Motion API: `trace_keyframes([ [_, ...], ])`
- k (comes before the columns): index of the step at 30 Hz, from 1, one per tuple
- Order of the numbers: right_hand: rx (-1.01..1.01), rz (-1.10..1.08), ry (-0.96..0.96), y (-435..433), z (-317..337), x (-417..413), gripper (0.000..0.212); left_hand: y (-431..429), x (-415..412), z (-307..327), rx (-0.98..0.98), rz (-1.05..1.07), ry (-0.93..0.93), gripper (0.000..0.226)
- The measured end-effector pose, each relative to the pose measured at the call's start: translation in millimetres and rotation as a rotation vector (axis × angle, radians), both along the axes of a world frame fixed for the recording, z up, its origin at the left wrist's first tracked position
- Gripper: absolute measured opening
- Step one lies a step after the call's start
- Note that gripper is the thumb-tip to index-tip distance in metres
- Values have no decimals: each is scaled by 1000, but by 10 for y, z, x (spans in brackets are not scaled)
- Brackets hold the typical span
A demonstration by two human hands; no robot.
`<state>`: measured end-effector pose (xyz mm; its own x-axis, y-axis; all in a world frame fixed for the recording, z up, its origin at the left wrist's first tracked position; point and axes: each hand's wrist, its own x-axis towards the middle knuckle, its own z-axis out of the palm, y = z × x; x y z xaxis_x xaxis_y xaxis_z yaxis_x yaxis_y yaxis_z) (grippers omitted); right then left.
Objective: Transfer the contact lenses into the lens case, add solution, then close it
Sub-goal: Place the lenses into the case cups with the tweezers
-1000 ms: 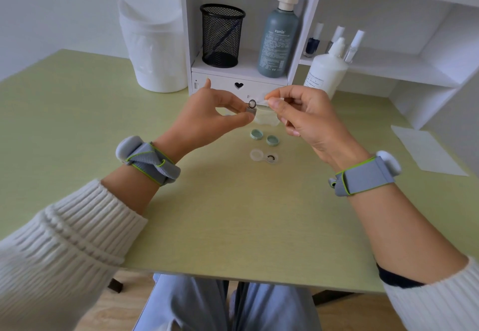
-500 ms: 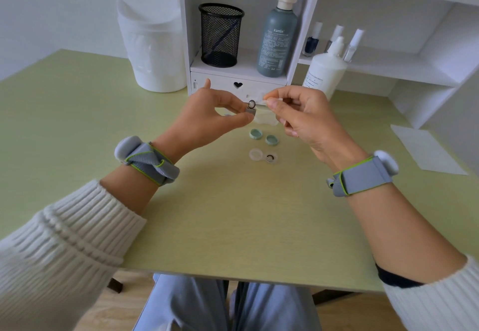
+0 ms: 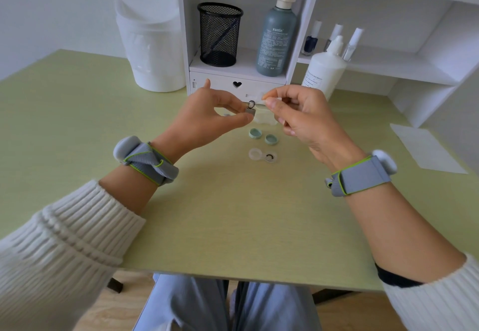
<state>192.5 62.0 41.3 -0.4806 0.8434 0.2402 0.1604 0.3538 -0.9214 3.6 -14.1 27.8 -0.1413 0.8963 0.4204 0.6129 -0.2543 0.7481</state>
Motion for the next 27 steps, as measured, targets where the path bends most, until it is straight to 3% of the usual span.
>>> trace_keyframes([
  [23,-34,83,73,-30,104,91,6,6,-20,11,20,13,-5,9],
  [27,-32,126,11,-73,67,139,7,2,-42,21,47,37,-44,13],
])
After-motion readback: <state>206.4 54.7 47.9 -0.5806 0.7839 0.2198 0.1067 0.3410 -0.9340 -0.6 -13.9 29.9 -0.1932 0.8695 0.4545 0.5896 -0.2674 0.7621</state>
